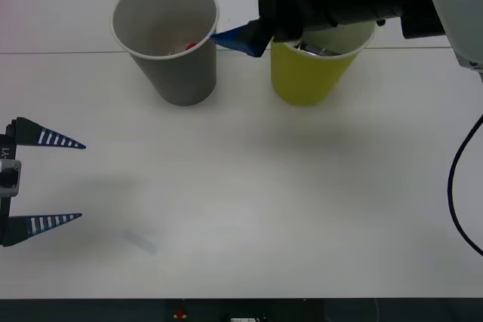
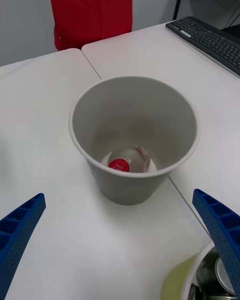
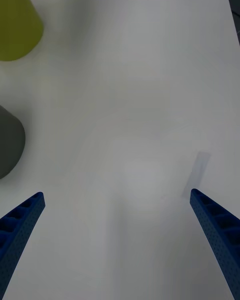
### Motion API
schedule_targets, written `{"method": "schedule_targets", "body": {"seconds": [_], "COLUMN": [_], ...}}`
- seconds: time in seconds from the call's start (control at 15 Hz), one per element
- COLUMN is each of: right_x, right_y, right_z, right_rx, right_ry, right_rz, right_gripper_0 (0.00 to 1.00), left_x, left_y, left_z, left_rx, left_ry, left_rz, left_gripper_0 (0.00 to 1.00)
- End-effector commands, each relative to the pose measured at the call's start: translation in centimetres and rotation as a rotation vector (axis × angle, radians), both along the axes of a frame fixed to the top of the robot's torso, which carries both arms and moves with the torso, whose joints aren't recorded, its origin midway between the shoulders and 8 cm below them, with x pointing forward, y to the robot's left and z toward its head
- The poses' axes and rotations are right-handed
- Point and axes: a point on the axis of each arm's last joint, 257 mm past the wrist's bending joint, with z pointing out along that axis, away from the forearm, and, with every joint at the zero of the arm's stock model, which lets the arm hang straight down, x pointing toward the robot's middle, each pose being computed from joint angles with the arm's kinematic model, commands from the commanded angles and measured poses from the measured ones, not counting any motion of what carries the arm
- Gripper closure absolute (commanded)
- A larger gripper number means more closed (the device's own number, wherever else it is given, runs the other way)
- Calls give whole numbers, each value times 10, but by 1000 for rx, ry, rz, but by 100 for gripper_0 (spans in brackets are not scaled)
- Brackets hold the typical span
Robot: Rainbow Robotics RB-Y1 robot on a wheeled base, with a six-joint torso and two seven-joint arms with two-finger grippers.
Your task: Put the can into the green bin and the plastic bottle into the gray bin
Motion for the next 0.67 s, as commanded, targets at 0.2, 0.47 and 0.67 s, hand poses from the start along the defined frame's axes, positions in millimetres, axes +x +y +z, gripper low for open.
{"method": "schedule_targets", "body": {"seconds": [0.2,0.47,0.67], "right_x": [-42,-73,-92], "right_y": [-50,-90,-126], "right_z": [-23,-42,-55], "right_rx": [6,9,-52], "right_ry": [8,33,44], "right_rz": [37,86,121], "right_gripper_0": [0,0,0], "left_x": [0,0,0], "left_y": [0,0,0], "left_z": [0,0,0], "left_rx": [0,0,0], "left_ry": [0,0,0], "left_rz": [0,0,0], "left_gripper_0": [0,0,0]}}
